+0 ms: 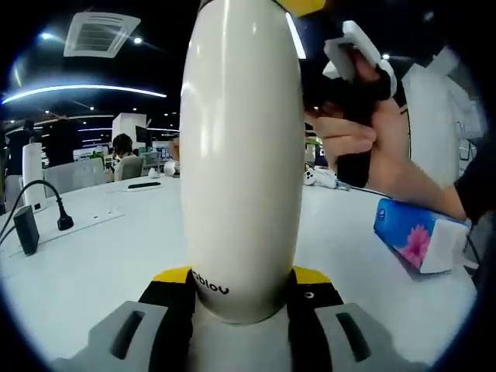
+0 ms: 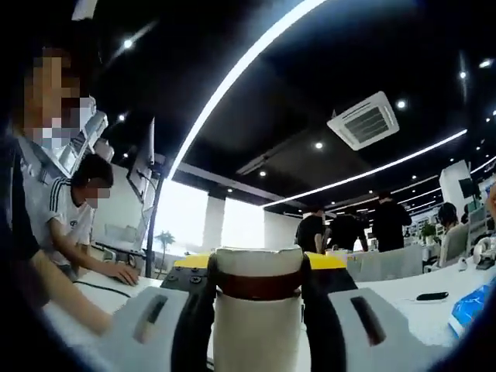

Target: Grasp the water cup twist off the cup lid place the cup lid on the table

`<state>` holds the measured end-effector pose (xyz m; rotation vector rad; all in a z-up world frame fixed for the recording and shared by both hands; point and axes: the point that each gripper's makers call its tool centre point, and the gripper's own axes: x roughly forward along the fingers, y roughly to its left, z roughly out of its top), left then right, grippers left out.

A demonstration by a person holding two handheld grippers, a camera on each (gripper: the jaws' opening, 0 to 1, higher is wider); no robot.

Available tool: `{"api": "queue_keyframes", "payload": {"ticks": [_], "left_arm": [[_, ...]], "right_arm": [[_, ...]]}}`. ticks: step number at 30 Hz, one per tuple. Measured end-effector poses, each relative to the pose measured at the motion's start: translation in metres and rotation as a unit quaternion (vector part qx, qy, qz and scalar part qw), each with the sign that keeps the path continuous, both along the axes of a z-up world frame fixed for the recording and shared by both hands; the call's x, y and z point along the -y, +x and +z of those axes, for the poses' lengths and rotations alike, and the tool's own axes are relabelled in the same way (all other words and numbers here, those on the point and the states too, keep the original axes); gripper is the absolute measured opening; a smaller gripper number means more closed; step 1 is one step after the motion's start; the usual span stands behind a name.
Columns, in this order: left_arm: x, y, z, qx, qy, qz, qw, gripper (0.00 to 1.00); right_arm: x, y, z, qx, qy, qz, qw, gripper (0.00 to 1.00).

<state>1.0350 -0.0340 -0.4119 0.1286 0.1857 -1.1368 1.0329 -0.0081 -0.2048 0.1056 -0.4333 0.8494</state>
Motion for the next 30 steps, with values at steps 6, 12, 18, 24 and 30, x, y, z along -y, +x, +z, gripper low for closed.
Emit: {"api": "queue_keyframes", "payload": {"ticks": [6,12,18,24,30], "left_arm": [[0.000,0.000,0.000,0.000,0.000,-0.001,1.0000,0.48],[0.000,0.000,0.000,0.000,0.000,0.000,1.0000,0.48],[0.000,-0.001,0.000,0.000,0.000,-0.001,1.0000,0.48],[0.001,-0.002,0.000,0.001,0.000,-0.001,1.0000,0.48],[0.001,-0.003,0.000,0.001,-0.001,-0.001,1.0000,0.48]], "right_arm": [[-0.001,-0.004,0.003,0.007,0.005,0.056,0.9984,0.46],[-0.001,-0.003,0.002,0.008,0.006,0.096,0.9953,0.46],[-0.003,-0.008,0.001,0.008,0.009,0.139,0.9903,0.46],[-0.003,-0.010,0.001,0.002,0.019,0.171,0.9851,0.46],[0.003,-0.010,0.004,0.001,0.025,0.175,0.9843,0.46]]}}
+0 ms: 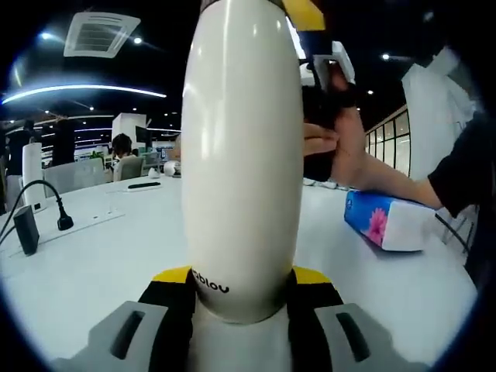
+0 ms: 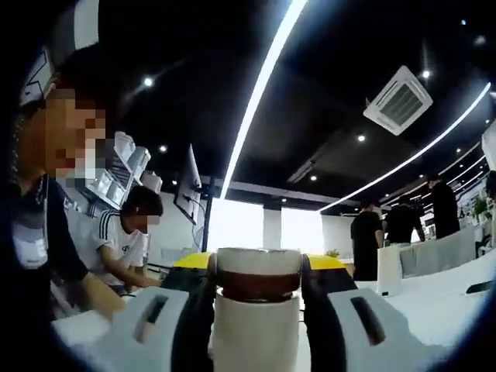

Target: Grasp the water cup twist off the cup lid place the cup lid on the table

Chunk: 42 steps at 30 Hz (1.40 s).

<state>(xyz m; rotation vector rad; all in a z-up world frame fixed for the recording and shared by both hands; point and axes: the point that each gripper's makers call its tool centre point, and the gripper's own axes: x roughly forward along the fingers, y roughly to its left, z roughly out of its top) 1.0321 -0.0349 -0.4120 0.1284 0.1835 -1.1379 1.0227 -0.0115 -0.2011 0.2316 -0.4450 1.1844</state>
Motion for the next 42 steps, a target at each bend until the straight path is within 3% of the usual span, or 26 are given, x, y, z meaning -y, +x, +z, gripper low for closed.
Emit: {"api": "queue_keyframes", "payload": {"ticks": [20,42], "left_arm": [[0.001,-0.002,0.001,0.000,0.000,0.001,1.0000,0.48],[0.000,0.000,0.001,-0.001,0.001,0.001,1.0000,0.48]], "right_arm": [[0.011,-0.003,0.000,0.006,-0.009,0.005,0.9999,0.44],[0.024,-0.007,-0.002,-0.007,-0.010,-0.007,0.9999,0.44]]}}
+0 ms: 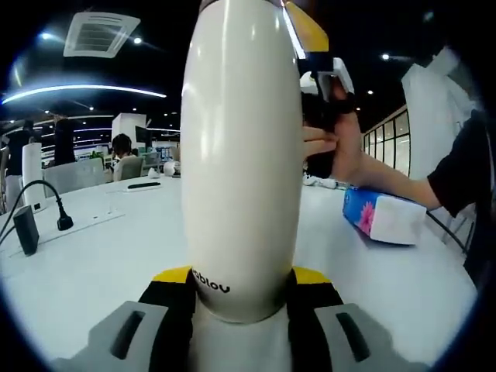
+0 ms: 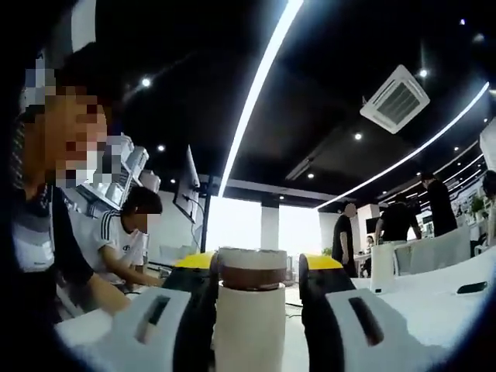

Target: Grasp the water cup twist off the cup lid place the cup lid on the table

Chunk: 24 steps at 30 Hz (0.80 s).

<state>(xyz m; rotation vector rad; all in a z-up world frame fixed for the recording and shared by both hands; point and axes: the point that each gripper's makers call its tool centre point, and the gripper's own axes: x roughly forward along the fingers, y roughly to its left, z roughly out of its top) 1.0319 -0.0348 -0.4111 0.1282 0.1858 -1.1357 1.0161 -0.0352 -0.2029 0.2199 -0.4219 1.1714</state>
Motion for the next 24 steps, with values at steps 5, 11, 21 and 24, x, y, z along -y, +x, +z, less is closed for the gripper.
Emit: {"api": "queue_keyframes", "payload": {"ticks": [5,11,21,24], "left_arm": [[0.000,0.000,0.000,0.000,0.000,0.000,1.0000,0.48],[0.000,0.001,-0.001,0.000,0.000,-0.001,1.0000,0.48],[0.000,0.000,-0.001,0.000,0.000,0.000,1.0000,0.48],[0.000,0.000,-0.001,0.000,0.000,0.000,1.0000,0.48]], "right_arm": [[-0.003,-0.005,-0.002,-0.004,-0.006,-0.003,1.0000,0.44],[-0.009,-0.012,-0.004,-0.009,-0.015,-0.027,0.9995,0.45],[0.006,-0.008,0.000,0.006,-0.034,-0.133,0.9906,0.52],[0.005,-0.010,-0.001,-0.006,-0.028,-0.144,0.9891,0.53]]}}
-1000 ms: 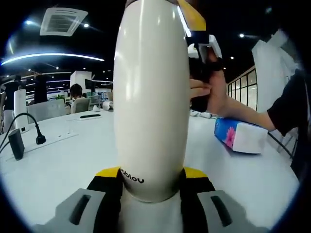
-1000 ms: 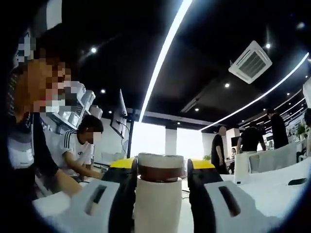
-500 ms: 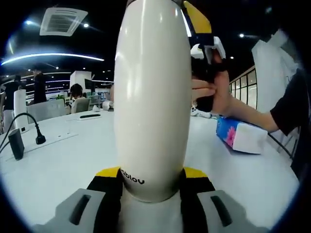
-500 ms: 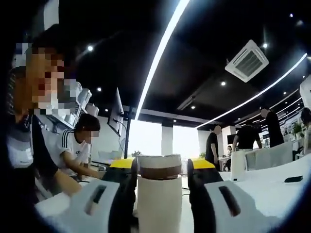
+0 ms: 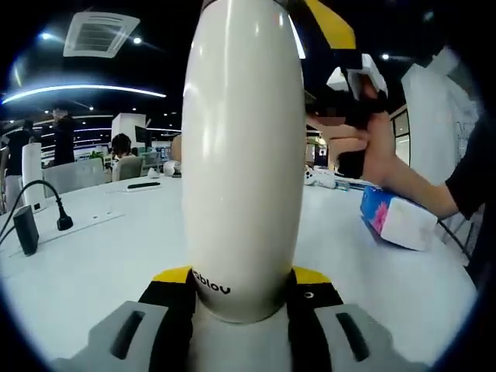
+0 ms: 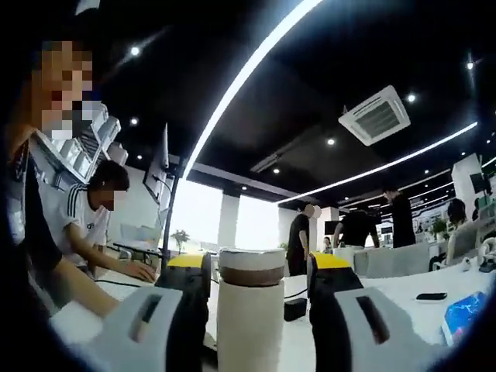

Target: Grasp the water cup twist off the cup lid place the cup lid on the table

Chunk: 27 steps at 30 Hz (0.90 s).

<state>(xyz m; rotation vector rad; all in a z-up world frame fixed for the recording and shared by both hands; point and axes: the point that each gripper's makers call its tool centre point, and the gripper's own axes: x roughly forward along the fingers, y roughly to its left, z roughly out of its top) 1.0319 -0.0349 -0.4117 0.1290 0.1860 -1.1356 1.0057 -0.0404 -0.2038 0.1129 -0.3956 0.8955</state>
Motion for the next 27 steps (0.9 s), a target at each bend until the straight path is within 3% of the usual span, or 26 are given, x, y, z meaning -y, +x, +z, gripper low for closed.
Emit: {"api": "queue_keyframes", "payload": {"ticks": [7,13,27], "left_arm": [[0.000,0.000,0.000,0.000,0.000,0.001,1.0000,0.48],[-0.001,0.000,0.000,0.000,0.000,0.001,1.0000,0.48],[-0.002,0.000,0.001,-0.001,0.001,0.003,1.0000,0.48]], "right_arm": [[0.000,-0.002,-0.005,0.001,-0.022,-0.059,0.9980,0.54],[0.005,0.001,-0.011,-0.016,-0.021,-0.110,0.9936,0.53],[-0.008,0.001,-0.013,-0.021,-0.019,-0.156,0.9874,0.53]]}}
